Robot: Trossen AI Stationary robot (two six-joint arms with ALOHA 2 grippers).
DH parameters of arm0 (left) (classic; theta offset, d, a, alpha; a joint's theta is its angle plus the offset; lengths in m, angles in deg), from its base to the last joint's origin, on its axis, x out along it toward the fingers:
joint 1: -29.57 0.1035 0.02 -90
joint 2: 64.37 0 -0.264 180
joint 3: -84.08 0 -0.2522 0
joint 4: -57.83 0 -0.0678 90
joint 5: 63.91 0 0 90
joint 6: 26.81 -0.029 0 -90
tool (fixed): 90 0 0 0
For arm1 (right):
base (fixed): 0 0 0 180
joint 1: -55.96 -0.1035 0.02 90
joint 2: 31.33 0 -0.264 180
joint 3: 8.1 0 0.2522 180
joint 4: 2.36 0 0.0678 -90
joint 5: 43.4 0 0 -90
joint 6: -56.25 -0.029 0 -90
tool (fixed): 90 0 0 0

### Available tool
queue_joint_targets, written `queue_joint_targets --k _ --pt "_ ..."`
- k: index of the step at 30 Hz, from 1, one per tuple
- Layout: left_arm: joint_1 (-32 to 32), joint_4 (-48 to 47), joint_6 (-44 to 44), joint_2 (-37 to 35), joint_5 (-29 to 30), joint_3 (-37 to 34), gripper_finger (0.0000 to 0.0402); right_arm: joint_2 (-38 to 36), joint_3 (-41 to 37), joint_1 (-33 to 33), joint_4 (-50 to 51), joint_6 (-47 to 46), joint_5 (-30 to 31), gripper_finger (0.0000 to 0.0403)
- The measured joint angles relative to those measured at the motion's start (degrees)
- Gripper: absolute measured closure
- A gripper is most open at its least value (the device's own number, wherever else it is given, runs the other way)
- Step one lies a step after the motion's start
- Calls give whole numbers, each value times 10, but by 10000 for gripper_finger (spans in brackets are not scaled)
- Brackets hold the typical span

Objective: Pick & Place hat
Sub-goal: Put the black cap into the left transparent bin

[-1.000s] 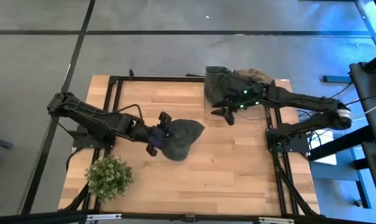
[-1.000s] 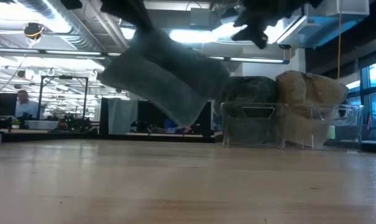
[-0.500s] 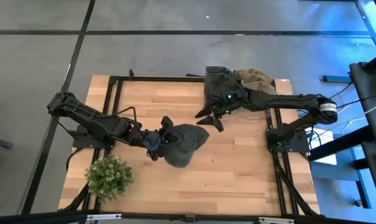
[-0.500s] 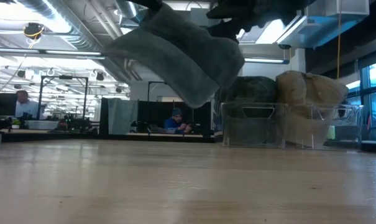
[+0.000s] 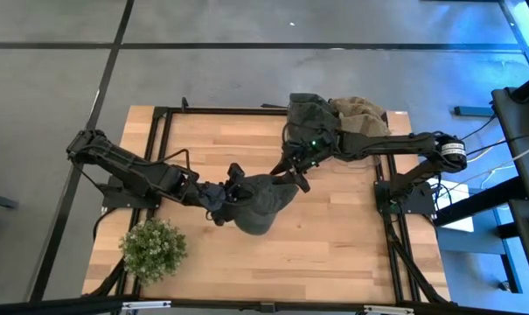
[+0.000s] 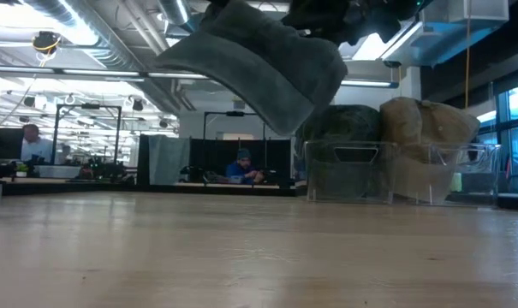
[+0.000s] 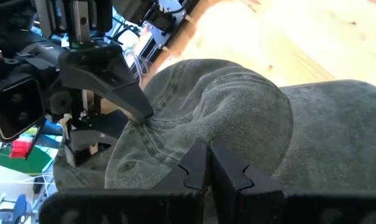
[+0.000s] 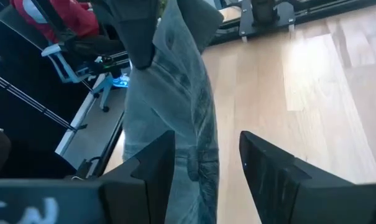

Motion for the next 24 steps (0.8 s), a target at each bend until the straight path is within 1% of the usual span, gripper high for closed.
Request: queue_joint_targets --k 3,5,8,12,15,19,24 --pt "0 0 0 0 9 0 398 0 0 0 1 -12 -10 233" --pt "0 0 0 0 9 0 398 0 0 0 0 -13 -15 251" --pt "0 0 0 0 9 0 398 0 0 0 1 -12 -16 292" --pt "0 0 0 0 13 0 398 0 0 0 1 -10 -18 361" --pt "0 0 4 0 29 0 395 0 0 0 1 0 -30 366" --pt "0 0 11 0 53 0 383 0 0 0 2 -11 -25 366" --pt "-7 0 11 0 58 0 371 0 0 0 4 -13 -22 366"
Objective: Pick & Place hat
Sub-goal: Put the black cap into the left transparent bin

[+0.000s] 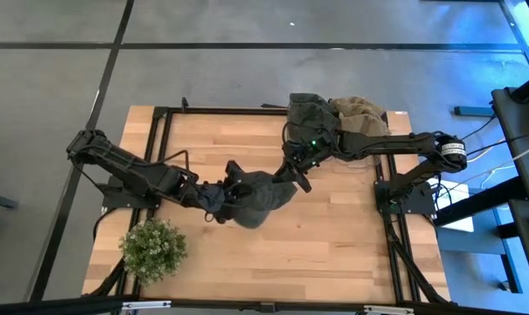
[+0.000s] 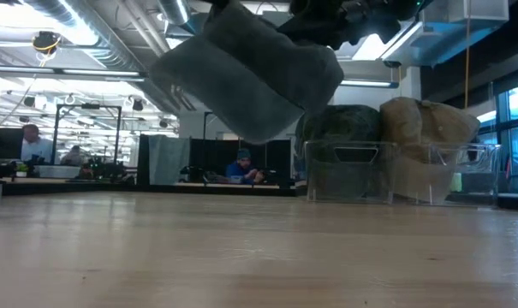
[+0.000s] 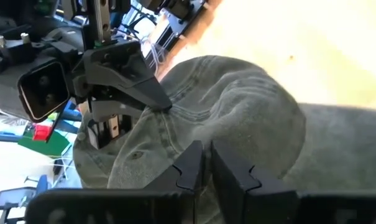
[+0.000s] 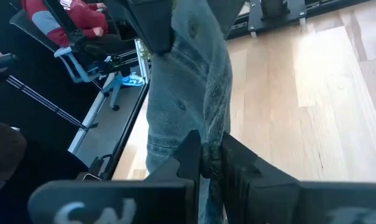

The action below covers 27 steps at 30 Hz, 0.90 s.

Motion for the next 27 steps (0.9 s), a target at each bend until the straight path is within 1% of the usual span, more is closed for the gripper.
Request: queue_joint_targets --k 2,5,9,12,16,21,25,27 --pt "0 0 14 0 -3 0 365 -1 5 0 11 0 1 366" --pt "0 0 48 0 -4 0 348 -2 30 0 57 13 20 366" --pt "0 1 77 -7 -6 0 308 -2 84 0 156 54 55 366" --pt "-2 -7 103 -21 -6 0 283 -2 141 0 246 86 81 366" --pt "0 -39 164 -62 -5 0 268 -2 236 8 383 136 148 366" --pt "9 -94 250 -109 -5 0 270 -2 355 26 518 184 234 366" --pt "15 -120 288 -129 -4 0 271 -2 428 44 598 203 314 366" --pt "19 -126 295 -132 -5 0 271 -2 453 55 623 210 341 366"
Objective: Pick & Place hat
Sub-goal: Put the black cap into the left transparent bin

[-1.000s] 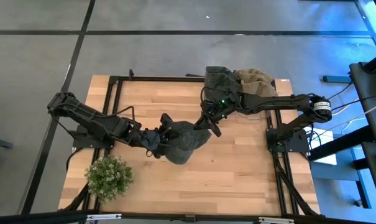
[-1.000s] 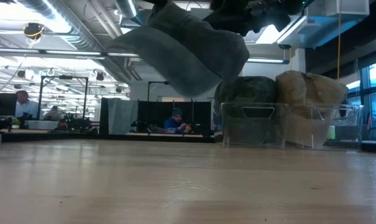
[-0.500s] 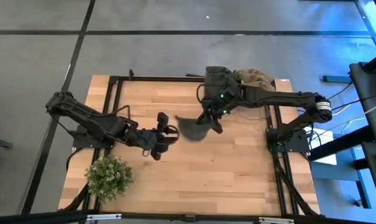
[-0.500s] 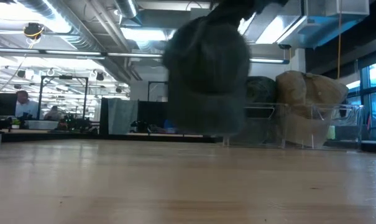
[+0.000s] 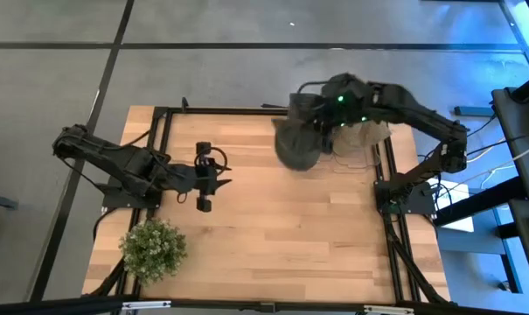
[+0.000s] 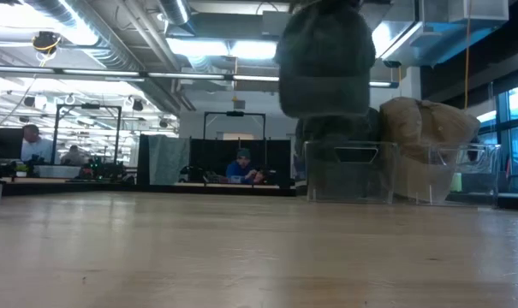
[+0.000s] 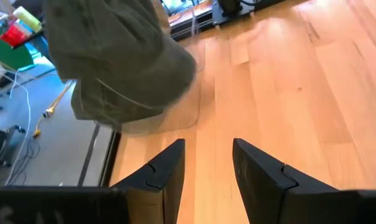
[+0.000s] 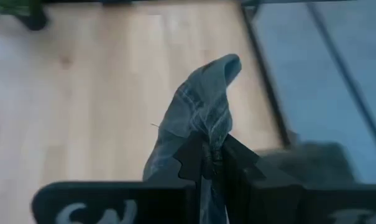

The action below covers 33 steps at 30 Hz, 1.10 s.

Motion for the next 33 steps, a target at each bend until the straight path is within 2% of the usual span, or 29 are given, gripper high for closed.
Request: queue_joint_targets --k 5,15,22,33 --pt "8 -3 2 1 0 0 272 0 17 31 40 2 46 366" --pt "24 -4 3 4 -1 -1 272 35 17 77 73 1 49 366" --pt "24 -16 17 4 -26 -1 272 60 15 94 73 0 52 366" --pt "24 -50 51 4 -31 -1 272 24 -145 103 -65 5 87 365"
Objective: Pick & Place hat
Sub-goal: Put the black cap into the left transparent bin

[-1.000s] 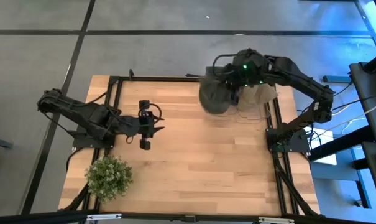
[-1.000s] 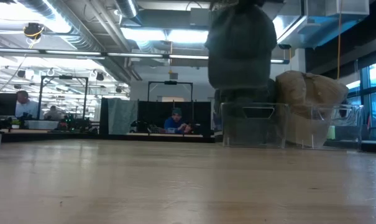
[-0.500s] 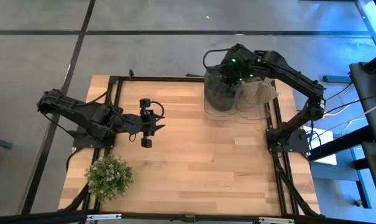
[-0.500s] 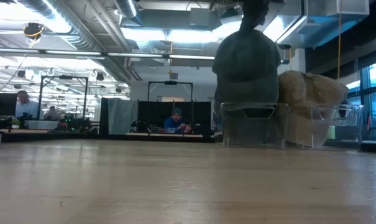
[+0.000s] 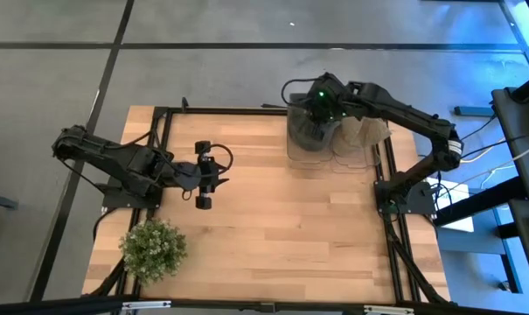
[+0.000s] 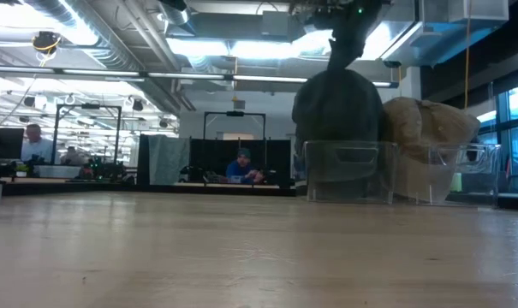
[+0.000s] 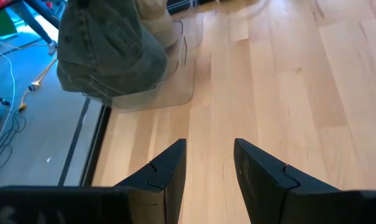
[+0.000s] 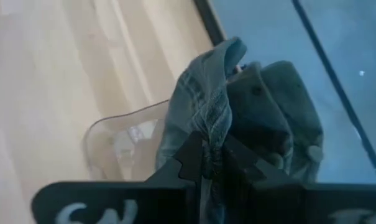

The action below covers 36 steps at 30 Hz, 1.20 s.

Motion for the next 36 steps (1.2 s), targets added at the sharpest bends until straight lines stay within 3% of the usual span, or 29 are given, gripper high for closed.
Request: queue_joint_targets --k 14,31,36 --pt "0 1 2 0 1 0 272 -2 -91 13 -73 27 50 360" --pt "0 1 0 0 27 0 272 -4 -46 4 -62 31 63 357" --pt "0 1 -5 0 32 0 272 -3 -58 7 -49 43 110 356"
